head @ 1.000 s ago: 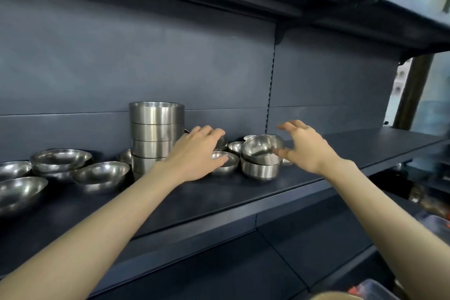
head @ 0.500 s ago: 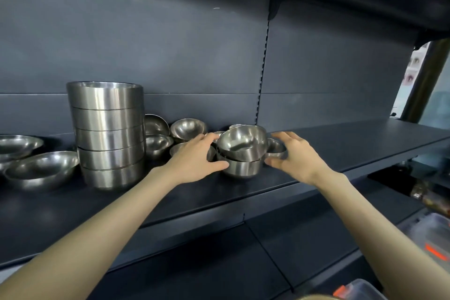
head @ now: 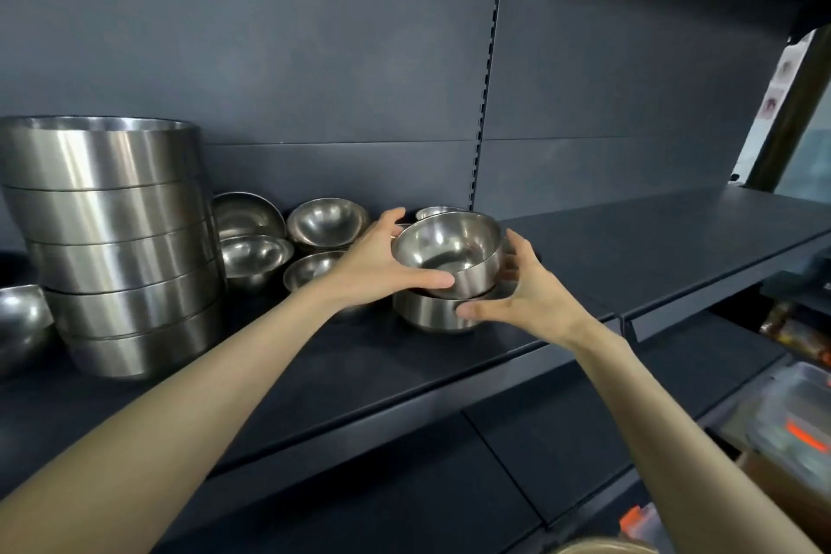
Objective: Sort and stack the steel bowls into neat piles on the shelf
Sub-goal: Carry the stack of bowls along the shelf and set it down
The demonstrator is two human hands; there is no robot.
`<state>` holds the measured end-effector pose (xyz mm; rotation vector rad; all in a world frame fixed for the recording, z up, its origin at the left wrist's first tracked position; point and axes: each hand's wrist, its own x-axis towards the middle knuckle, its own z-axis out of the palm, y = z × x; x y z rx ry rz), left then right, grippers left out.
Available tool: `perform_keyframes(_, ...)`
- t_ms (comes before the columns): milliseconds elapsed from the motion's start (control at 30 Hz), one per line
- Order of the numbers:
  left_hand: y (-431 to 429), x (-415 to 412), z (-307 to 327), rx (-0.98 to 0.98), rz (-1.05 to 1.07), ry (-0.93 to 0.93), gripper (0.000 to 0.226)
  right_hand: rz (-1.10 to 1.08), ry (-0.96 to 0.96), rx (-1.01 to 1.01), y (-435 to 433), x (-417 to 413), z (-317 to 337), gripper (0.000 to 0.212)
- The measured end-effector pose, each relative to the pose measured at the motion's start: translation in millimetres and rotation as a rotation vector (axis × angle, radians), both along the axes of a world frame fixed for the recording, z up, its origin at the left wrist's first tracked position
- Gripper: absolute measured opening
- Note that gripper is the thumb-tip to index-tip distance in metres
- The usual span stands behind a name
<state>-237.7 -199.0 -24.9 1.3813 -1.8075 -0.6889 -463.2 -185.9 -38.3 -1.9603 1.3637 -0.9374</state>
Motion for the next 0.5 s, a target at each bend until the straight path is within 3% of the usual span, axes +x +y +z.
perform_keyframes(267,-3,4,9,-0.059,-0.004,-0.004,0.139,0.0,-0.048,0.041,-6,11,-7,0.14)
perform_keyframes(500,-2,8,8,0.005,-0.053,-0.009,0.146,-0.072,-0.091,0.013,1,18,-16,0.131)
